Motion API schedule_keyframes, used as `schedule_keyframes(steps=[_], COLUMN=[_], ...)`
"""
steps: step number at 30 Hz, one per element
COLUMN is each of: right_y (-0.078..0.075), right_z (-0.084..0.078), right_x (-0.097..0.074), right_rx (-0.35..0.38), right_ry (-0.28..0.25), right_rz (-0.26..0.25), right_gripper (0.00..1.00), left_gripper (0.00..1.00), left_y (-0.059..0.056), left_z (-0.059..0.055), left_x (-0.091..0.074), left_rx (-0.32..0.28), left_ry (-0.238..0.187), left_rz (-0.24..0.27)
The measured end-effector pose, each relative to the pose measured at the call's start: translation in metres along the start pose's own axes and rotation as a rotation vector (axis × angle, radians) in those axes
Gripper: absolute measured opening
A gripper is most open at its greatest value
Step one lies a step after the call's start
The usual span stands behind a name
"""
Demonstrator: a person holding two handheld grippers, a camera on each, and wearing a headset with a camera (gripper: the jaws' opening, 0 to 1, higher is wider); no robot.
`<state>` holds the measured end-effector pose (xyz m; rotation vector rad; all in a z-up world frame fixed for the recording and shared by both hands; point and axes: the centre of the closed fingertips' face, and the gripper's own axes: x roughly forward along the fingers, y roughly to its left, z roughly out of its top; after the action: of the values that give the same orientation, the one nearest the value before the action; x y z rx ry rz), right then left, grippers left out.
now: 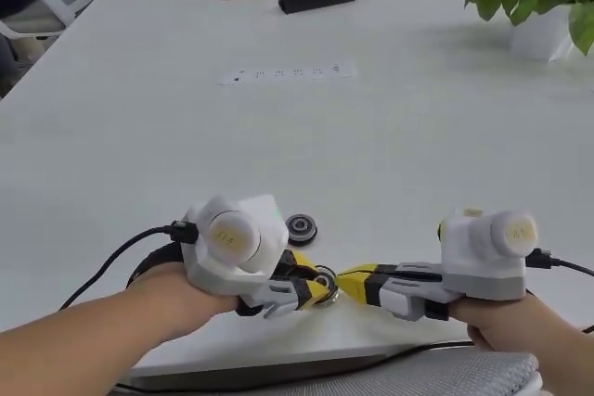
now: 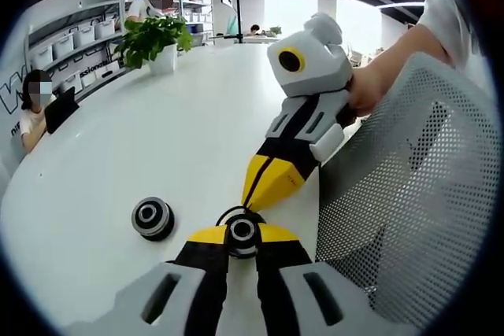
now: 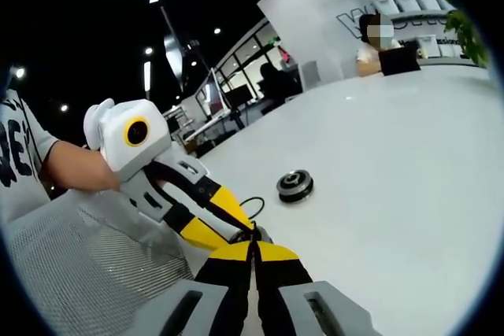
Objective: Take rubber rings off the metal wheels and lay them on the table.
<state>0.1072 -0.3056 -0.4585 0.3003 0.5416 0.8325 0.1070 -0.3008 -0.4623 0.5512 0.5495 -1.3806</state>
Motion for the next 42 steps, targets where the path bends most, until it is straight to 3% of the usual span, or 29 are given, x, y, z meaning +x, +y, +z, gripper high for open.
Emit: schedule_keyframes(steps=[11, 26, 42], right_y=[0.002, 0.01, 0.017], right_z=[0.005, 0.011, 0.015], right_x=[-0.001, -0.001, 0.001], right_rx=[-0.007, -0.014, -0.037], right_ry=[-0.007, -0.008, 0.006], right_rz=[0.011, 0.044, 0.076], right_gripper=[0.0, 0.0, 0.0], left_gripper=[0.12, 0.26, 0.45], left_y=[-0.001, -0.005, -0.001], left_z=[0.002, 0.012, 0.02], left_x=[-0.004, -0.024, -0.054], left_rx=[0.023, 0.022, 0.015], left_ry=[0.011, -0.025, -0.078], left_rz=[-0.019, -0.036, -0.007])
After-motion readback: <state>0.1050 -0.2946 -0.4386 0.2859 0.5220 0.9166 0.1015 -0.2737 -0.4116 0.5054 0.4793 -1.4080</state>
